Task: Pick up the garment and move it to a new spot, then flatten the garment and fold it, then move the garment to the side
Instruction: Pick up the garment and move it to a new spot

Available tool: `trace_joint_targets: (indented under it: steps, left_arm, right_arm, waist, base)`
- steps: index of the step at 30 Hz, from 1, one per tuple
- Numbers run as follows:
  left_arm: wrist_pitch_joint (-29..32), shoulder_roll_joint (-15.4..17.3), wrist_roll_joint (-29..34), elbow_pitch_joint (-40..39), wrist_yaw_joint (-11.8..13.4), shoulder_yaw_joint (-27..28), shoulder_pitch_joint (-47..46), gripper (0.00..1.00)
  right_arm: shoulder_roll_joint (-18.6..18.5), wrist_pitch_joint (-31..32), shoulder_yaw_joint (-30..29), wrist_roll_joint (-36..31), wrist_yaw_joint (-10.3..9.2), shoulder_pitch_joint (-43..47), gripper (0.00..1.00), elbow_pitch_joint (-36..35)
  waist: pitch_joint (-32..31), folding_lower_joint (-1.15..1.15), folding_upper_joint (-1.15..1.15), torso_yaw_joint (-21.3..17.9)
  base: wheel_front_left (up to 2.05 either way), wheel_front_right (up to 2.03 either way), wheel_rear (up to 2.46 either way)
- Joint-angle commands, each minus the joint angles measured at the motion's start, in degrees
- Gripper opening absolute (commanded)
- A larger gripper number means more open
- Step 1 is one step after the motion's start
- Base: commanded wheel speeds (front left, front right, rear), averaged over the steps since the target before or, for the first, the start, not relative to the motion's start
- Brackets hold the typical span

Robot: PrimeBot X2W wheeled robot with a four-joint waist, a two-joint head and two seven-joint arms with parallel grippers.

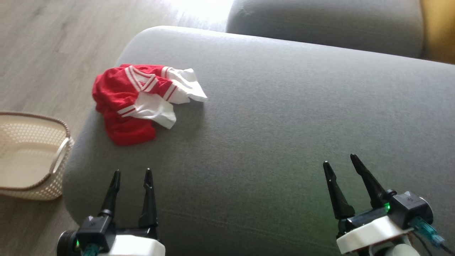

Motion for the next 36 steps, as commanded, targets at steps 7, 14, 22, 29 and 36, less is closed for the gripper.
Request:
trace_joint_targets:
  steps: [7, 14, 22, 29, 36]
  left_arm:
    - [-0.29, -0.31, 0.47, -2.54, -0.14, 1.97, -1.63, 1.00]
    - [-0.29, -0.31, 0.99, -2.49, -1.98, 4.42, -6.53, 1.00]
    - [-0.29, 1.32, 3.15, 0.14, -4.93, 9.49, -18.63, 1.00]
    - [-0.29, 3.82, 4.30, 8.98, -5.88, 11.37, -29.94, 1.00]
    - [5.69, 5.72, 2.69, 25.15, -5.85, 13.10, -43.42, 1.00]
  right_arm:
    - [-0.38, -0.52, 1.83, -0.52, -0.02, -1.51, 1.00, -1.78]
    - [-0.38, -0.52, 2.40, -2.10, -0.02, -3.15, 1.00, -2.05]
    - [-0.38, -0.52, 2.08, -4.66, -0.02, -4.95, 1.00, -2.46]
    - [-0.38, -0.52, 1.54, -6.51, -0.02, -7.58, 1.00, -3.21]
    - [-0.38, -0.52, 0.37, -7.58, -0.02, -10.15, 1.00, -4.38]
  waist:
    - [1.27, 0.00, 0.00, 1.54]
    - [5.40, 0.00, 0.00, 0.47]
    - [10.81, 0.00, 0.00, -1.64]
    - [16.10, 0.00, 0.00, -3.23]
    - [22.05, 0.00, 0.00, -3.99]
  base:
    - [0.00, 0.00, 0.00]
    - [0.00, 0.00, 0.00]
    - [0.00, 0.00, 0.00]
    - [0.00, 0.00, 0.00]
    - [0.00, 0.00, 0.00]
